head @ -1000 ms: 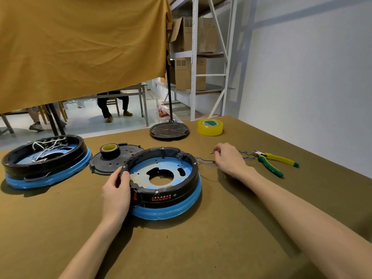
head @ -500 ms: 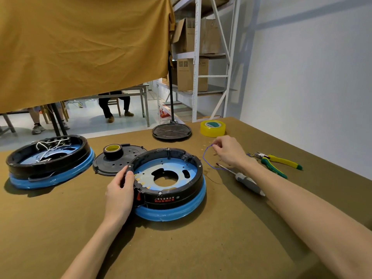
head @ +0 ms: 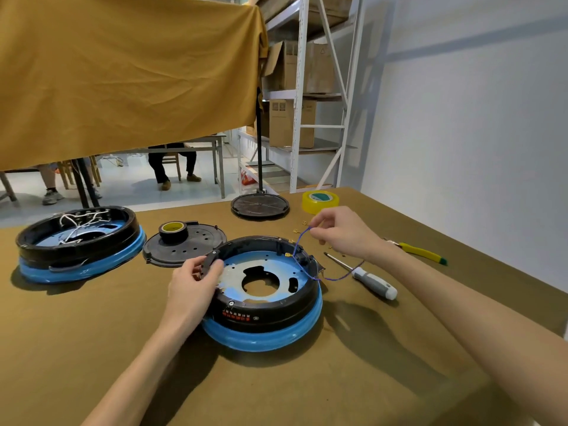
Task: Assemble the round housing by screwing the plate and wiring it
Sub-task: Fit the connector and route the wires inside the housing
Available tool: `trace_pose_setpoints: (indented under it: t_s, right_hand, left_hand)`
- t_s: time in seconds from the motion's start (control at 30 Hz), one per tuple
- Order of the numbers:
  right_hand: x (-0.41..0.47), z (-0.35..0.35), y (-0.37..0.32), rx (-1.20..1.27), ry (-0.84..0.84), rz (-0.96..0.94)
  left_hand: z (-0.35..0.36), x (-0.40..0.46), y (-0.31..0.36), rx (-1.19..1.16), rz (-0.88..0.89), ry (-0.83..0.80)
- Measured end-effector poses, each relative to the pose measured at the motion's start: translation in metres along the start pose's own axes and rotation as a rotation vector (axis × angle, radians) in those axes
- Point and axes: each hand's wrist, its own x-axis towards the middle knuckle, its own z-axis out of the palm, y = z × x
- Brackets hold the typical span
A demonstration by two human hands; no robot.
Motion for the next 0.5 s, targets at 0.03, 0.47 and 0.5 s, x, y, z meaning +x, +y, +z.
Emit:
trace_pose_setpoints:
  t_s: [0.03, 0.47, 0.5]
  right_hand:
    - [-0.002, 0.001, -0.004, 0.094, -0.040, 0.028]
    - [-0.027, 0.007, -0.023, 0.377, -0.299, 0.193]
    - [-0.029, 0.013, -0.023, 0.390, -0.307, 0.203]
  left_hand:
    - [0.002, -0.004, 0.000, 0.015, -0.010, -0.023]
    - [-0.017, 0.005, 0.013, -0.029, 0.173, -0.298]
    - [-0.015, 0.002, 0.013, -0.025, 0.212, -0.215]
